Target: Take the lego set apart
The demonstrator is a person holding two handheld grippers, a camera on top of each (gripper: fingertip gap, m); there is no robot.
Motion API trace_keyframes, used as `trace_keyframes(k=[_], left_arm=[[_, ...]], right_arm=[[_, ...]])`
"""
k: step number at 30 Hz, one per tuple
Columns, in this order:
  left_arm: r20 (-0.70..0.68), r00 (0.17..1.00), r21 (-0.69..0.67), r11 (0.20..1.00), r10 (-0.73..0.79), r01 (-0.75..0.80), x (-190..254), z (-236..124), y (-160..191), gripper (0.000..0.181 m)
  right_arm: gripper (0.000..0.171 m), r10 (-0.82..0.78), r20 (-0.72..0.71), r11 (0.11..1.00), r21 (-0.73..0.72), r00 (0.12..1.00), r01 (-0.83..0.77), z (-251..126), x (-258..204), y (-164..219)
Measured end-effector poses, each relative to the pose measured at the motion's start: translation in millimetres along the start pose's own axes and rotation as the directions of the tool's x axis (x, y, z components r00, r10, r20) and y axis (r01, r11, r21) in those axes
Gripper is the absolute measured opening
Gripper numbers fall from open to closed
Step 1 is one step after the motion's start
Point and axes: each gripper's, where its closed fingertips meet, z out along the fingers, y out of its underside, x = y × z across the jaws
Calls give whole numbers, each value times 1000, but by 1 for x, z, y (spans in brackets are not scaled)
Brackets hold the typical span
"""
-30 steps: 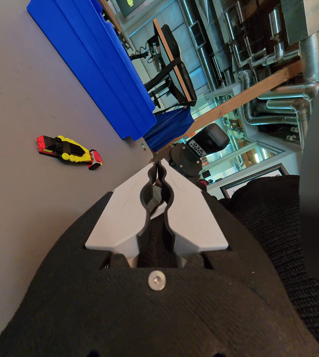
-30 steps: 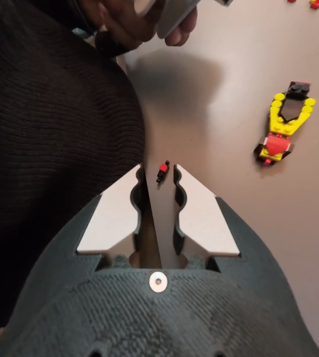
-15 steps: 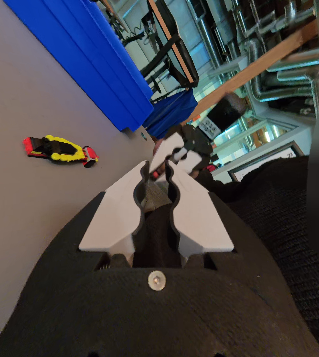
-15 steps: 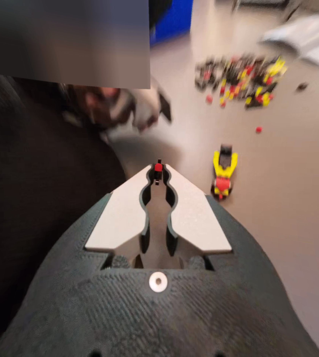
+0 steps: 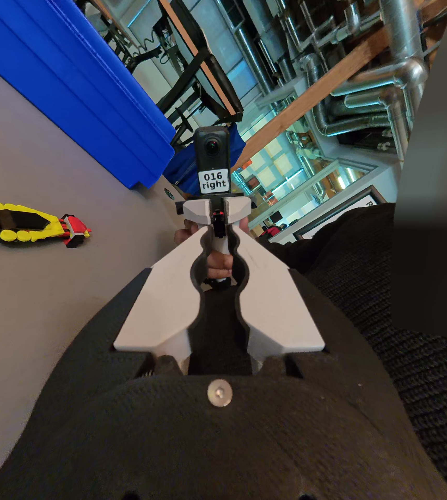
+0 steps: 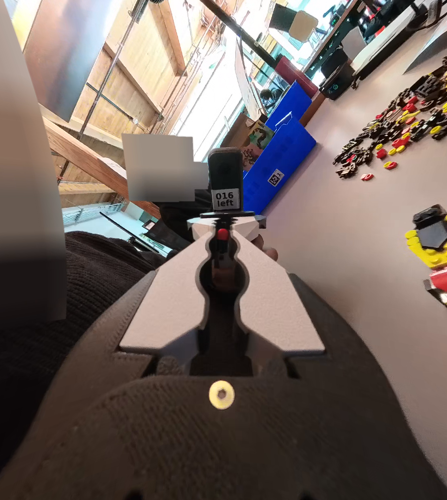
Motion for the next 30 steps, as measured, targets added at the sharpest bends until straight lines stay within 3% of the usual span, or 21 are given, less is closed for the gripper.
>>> trace_keyframes(k=[6, 9, 19, 25, 30], left_arm=[[2, 1000, 10, 1000, -17, 17, -2, -3, -2, 7], [-3, 1000, 18, 999, -28, 28, -2, -4, -4, 7], [6, 1000, -43, 999, -11, 12, -2, 0, 6, 7], [2, 1000, -61, 998, -7, 7, -1, 2, 9, 7], [13, 1000, -78, 997, 6, -5, -2, 3, 12, 7]], right_arm=[[7, -28, -30, 1000, 9, 999, 28, 2, 2, -2], [28, -20, -30, 999, 47, 999, 21, -4, 4, -11], [28, -35, 2, 998, -59, 999, 35, -9, 5, 2], [9, -29, 30, 995, -96, 999, 32, -8, 2, 9], [6, -49, 29, 991, -121, 998, 52, -8, 2, 13]])
